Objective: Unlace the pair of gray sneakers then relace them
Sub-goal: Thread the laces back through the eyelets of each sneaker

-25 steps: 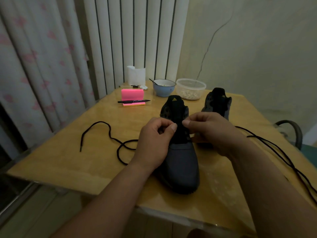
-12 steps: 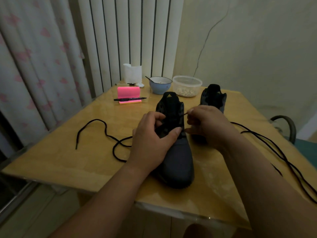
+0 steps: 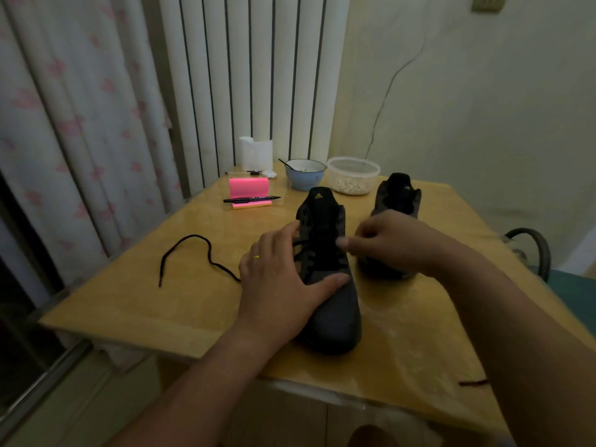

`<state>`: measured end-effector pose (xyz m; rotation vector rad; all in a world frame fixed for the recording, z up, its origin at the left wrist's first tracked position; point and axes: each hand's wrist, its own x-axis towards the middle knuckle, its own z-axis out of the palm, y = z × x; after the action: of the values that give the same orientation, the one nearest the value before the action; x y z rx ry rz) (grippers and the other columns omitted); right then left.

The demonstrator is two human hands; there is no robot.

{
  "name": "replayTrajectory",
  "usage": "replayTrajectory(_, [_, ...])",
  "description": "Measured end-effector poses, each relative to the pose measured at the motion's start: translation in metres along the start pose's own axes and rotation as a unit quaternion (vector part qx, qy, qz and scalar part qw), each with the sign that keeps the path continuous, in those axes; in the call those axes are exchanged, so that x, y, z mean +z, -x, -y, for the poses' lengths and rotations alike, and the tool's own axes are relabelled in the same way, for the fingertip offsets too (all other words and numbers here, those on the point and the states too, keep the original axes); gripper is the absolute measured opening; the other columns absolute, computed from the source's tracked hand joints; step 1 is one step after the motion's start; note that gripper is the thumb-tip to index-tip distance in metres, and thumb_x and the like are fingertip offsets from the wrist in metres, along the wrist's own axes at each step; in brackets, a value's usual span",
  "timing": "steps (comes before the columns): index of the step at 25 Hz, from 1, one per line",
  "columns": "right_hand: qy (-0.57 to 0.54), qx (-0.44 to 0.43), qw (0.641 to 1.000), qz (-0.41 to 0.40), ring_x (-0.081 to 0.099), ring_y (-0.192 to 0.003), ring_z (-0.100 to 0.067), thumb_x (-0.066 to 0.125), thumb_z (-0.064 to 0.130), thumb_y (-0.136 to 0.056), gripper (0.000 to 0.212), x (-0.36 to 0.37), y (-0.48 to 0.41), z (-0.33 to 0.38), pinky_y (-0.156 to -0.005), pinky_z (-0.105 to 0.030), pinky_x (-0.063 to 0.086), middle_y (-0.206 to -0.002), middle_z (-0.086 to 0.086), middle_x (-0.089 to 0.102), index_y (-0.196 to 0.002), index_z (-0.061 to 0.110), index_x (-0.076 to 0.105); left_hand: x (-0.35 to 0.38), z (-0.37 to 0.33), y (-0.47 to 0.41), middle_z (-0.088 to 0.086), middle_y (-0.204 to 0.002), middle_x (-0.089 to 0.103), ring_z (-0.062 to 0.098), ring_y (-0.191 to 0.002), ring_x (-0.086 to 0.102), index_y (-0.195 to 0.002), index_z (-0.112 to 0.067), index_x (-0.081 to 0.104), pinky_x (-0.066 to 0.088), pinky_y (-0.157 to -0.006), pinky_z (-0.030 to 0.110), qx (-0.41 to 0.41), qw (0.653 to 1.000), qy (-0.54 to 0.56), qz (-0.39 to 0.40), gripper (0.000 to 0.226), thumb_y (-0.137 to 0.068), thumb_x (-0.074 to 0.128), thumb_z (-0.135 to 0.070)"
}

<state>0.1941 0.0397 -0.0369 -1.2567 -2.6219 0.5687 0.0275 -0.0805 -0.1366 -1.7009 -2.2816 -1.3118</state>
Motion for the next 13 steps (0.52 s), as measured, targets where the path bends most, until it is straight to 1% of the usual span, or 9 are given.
replayTrajectory(2, [-0.122, -0.013, 0.992, 0.004, 0.062, -0.081, -0.014, 0.063, 0.044, -0.1, 0.028, -0.005, 0.009, -0.001, -0.073, -0.031, 0.046, -0.086, 0.002, 0.068, -0.094, 0.019, 0.074, -0.001, -0.001, 0.008, -0.011, -0.151, 0.034, 0.015, -0.144, 0.031, -0.155, -0.039, 0.026, 0.024, -0.124, 0.049, -0.017, 1.0, -0.003, -0.013, 0.105, -0.07, 0.062, -0.089])
replayTrajectory(4, [-0.368, -0.005, 0.925, -0.095, 0.056, -0.077, -0.016, 0.061, 0.035, -0.103, 0.024, -0.011, 0.012, -0.006, -0.069, -0.029, 0.044, -0.086, -0.001, 0.066, -0.093, 0.014, 0.071, -0.001, -0.002, 0.014, -0.01, -0.153, 0.032, 0.016, -0.146, 0.029, -0.157, -0.039, 0.025, 0.024, -0.124, 0.05, -0.04, 0.999, 0.002, -0.028, 0.108, -0.069, 0.064, -0.088])
replayTrajectory(6, [-0.612, 0.011, 0.774, -0.162, 0.064, -0.085, -0.018, 0.055, 0.029, -0.103, 0.022, -0.021, 0.011, -0.009, -0.08, -0.032, 0.05, -0.091, -0.003, 0.072, -0.09, 0.014, 0.064, 0.0, -0.003, 0.02, -0.008, -0.155, 0.032, 0.018, -0.147, 0.03, -0.158, -0.038, 0.024, 0.027, -0.123, 0.051, -0.062, 0.997, 0.007, -0.041, 0.109, -0.07, 0.065, -0.088])
replayTrajectory(8, [-0.77, -0.007, 0.612, -0.18, 0.067, -0.075, -0.019, 0.051, 0.024, -0.103, 0.027, -0.032, 0.013, -0.01, -0.083, -0.033, 0.056, -0.072, -0.002, 0.063, -0.076, 0.017, 0.053, 0.001, -0.004, 0.026, -0.007, -0.155, 0.031, 0.019, -0.146, 0.032, -0.158, -0.037, 0.023, 0.028, -0.123, 0.051, -0.081, 0.996, 0.011, -0.045, 0.11, -0.07, 0.064, -0.088])
replayTrajectory(9, [-0.791, -0.008, 0.583, -0.184, 0.058, -0.062, -0.017, 0.05, 0.023, -0.103, 0.032, -0.038, 0.018, -0.007, -0.07, -0.027, 0.056, -0.063, 0.0, 0.051, -0.071, 0.019, 0.048, 0.001, -0.004, 0.028, -0.007, -0.156, 0.031, 0.019, -0.146, 0.032, -0.159, -0.037, 0.022, 0.028, -0.122, 0.05, -0.09, 0.995, 0.01, -0.043, 0.111, -0.07, 0.063, -0.089])
replayTrajectory(10, [-0.743, 0.003, 0.641, -0.191, 0.046, -0.057, -0.015, 0.051, 0.024, -0.104, 0.035, -0.043, 0.025, -0.004, -0.056, -0.022, 0.048, -0.061, 0.001, 0.044, -0.071, 0.02, 0.045, 0.0, -0.004, 0.03, -0.006, -0.156, 0.031, 0.019, -0.146, 0.033, -0.159, -0.036, 0.022, 0.028, -0.122, 0.05, -0.099, 0.994, 0.01, -0.04, 0.111, -0.07, 0.062, -0.09])
replayTrajectory(11, [-0.599, 0.017, 0.775, -0.2, 0.042, -0.059, -0.016, 0.053, 0.027, -0.106, 0.033, -0.044, 0.03, -0.004, -0.051, -0.022, 0.041, -0.064, 0.001, 0.046, -0.074, 0.019, 0.048, -0.001, -0.003, 0.032, -0.006, -0.157, 0.031, 0.02, -0.146, 0.033, -0.159, -0.036, 0.022, 0.029, -0.122, 0.051, -0.107, 0.994, 0.01, -0.036, 0.111, -0.071, 0.062, -0.09])
replayTrajectory(12, [-0.364, 0.036, 0.914, -0.178, 0.048, -0.065, -0.017, 0.057, 0.032, -0.106, 0.029, -0.04, 0.035, -0.005, -0.054, -0.025, 0.041, -0.072, -0.002, 0.054, -0.081, 0.018, 0.056, -0.002, -0.003, 0.032, -0.005, -0.157, 0.032, 0.02, -0.146, 0.034, -0.159, -0.035, 0.023, 0.029, -0.122, 0.051, -0.115, 0.993, 0.014, -0.031, 0.111, -0.071, 0.062, -0.09])
replayTrajectory(13, [-0.152, 0.04, 0.981, -0.111, 0.057, -0.073, -0.02, 0.06, 0.04, -0.104, 0.027, -0.032, 0.04, -0.007, -0.06, -0.028, 0.044, -0.082, -0.005, 0.062, -0.09, 0.017, 0.064, -0.002, -0.002, 0.032, -0.004, -0.157, 0.034, 0.021, -0.145, 0.035, -0.159, -0.034, 0.024, 0.029, -0.122, 0.052, -0.123, 0.992, 0.02, -0.025, 0.11, -0.071, 0.062, -0.089])
